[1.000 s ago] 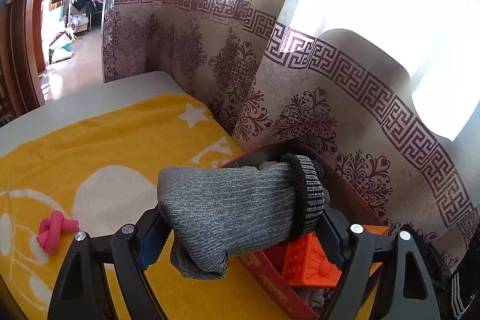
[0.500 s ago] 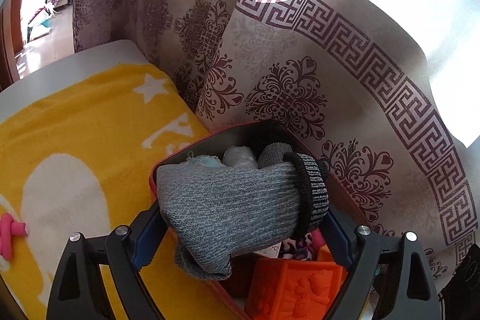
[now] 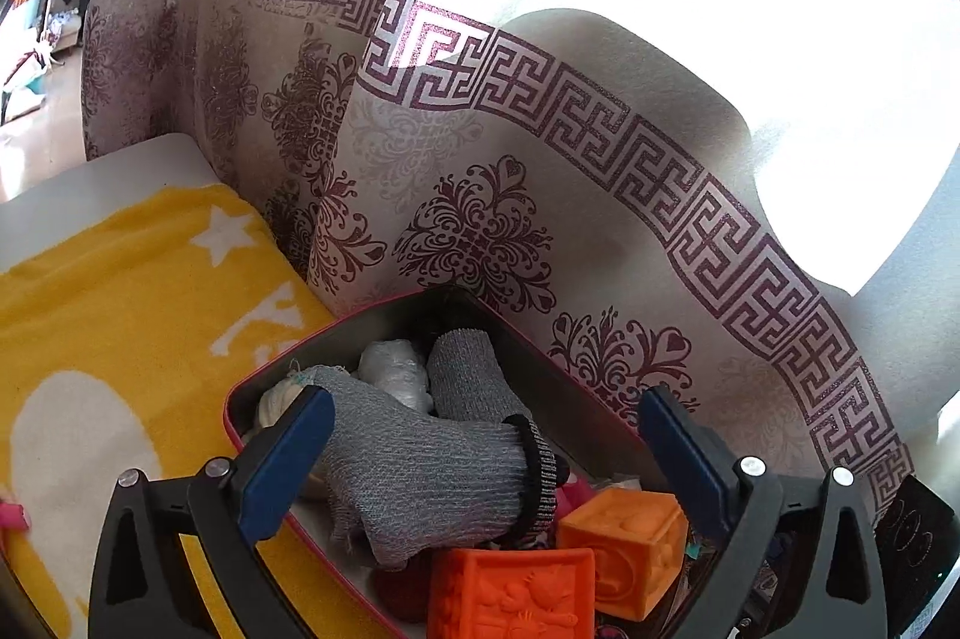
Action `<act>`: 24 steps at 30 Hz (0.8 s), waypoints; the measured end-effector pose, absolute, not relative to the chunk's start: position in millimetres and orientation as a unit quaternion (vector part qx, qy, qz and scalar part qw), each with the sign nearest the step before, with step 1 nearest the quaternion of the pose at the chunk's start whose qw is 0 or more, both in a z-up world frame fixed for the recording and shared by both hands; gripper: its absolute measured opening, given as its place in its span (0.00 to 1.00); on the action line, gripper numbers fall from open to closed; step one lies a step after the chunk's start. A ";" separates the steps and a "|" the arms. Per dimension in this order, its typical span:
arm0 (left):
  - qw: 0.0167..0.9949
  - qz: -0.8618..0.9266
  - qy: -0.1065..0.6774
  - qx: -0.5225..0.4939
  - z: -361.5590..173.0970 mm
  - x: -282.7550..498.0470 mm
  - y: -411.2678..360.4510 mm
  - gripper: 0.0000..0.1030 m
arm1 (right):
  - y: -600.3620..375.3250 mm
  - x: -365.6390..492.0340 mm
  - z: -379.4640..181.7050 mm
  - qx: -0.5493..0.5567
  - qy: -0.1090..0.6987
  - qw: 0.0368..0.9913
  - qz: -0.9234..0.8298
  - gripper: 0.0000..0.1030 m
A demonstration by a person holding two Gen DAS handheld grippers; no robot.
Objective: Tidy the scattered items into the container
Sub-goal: 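Withdraw both tools from the red box back over the towel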
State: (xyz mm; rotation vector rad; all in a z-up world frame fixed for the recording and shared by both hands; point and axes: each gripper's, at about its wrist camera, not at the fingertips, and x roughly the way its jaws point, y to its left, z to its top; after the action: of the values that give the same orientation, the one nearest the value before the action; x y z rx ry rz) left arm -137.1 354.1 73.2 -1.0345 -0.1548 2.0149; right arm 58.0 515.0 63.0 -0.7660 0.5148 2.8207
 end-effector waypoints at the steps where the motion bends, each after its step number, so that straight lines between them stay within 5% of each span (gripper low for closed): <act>1: 0.419 0.805 -0.064 -0.415 73.2 -137.3 352.2 0.99 | 515.2 58.2 63.3 -0.256 0.174 0.087 0.947 0.79; 11: 0.352 0.844 -0.052 -0.402 68.3 -134.2 294.9 0.99 | 500.2 63.9 75.1 -0.236 0.163 0.080 0.955 0.79; 24: 0.157 0.903 -0.070 -0.394 57.5 -150.1 116.3 0.99 | 412.0 44.4 97.0 -0.239 0.116 -0.019 0.964 0.80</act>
State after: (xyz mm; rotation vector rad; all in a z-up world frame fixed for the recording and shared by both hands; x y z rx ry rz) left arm -150.1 116.3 57.5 -1.1278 -0.1994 2.5840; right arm 44.4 412.0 97.0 -0.7593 0.3679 3.0666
